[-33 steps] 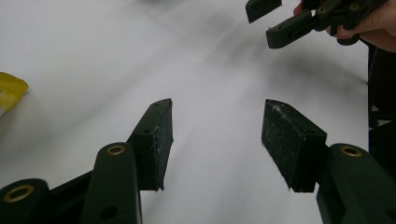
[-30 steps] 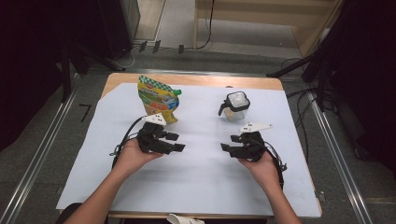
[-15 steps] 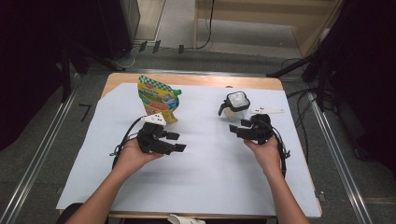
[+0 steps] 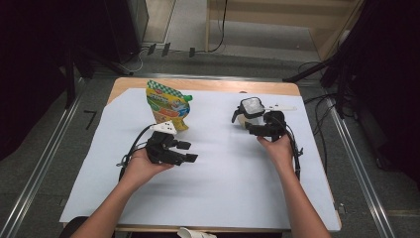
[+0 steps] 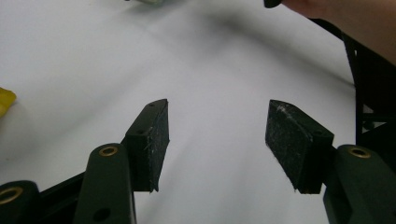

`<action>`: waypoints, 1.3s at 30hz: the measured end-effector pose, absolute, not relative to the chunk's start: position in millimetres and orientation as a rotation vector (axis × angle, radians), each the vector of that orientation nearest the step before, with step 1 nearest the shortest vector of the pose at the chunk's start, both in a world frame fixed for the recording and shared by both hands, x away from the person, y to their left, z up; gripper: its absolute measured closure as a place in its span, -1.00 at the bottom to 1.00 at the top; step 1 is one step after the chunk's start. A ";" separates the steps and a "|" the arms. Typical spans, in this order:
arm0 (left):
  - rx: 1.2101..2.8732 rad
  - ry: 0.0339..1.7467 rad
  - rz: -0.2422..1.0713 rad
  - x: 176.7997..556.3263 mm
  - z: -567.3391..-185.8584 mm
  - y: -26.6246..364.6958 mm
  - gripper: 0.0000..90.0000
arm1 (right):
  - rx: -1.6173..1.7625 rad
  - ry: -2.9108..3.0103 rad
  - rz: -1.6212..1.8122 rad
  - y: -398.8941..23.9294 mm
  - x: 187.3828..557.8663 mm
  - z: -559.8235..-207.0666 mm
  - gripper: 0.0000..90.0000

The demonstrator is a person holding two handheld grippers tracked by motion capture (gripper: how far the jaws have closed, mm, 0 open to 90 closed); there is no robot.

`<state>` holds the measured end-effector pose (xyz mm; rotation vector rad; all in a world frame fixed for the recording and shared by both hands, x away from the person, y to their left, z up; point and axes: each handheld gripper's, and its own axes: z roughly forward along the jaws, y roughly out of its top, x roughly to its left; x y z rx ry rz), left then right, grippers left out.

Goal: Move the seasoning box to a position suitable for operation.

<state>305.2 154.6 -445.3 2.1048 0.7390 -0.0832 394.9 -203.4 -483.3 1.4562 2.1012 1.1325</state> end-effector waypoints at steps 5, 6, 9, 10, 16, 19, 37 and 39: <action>2.109 0.749 -0.069 299.5 -445.8 155.7 -0.09 | 1.462 2.074 1.123 -199.8 410.2 -489.7 -0.69; 2.111 0.754 -0.069 299.1 -446.6 156.2 -0.09 | 1.465 2.074 1.118 -199.4 412.7 -491.1 -0.69; 2.109 0.766 -0.068 297.0 -448.7 157.5 -0.09 | 1.471 2.073 1.120 -197.9 420.5 -496.9 -0.70; 2.111 0.769 -0.067 296.3 -449.0 158.3 -0.09 | 1.466 2.071 1.131 -197.0 422.6 -498.7 -0.69; 2.104 0.783 -0.064 294.0 -451.4 162.8 -0.09 | 1.435 2.025 1.104 -187.2 429.9 -507.8 -0.69; 2.095 0.796 -0.063 293.1 -452.7 166.5 -0.08 | 1.441 2.004 1.108 -183.8 432.6 -510.0 -0.69; 2.100 0.799 -0.069 296.0 -456.8 166.3 -0.08 | 1.403 1.971 1.060 -174.2 434.6 -514.5 -0.65; 2.097 0.802 -0.071 296.6 -456.9 167.1 -0.08 | 1.405 1.984 1.063 -174.1 433.2 -513.0 -0.65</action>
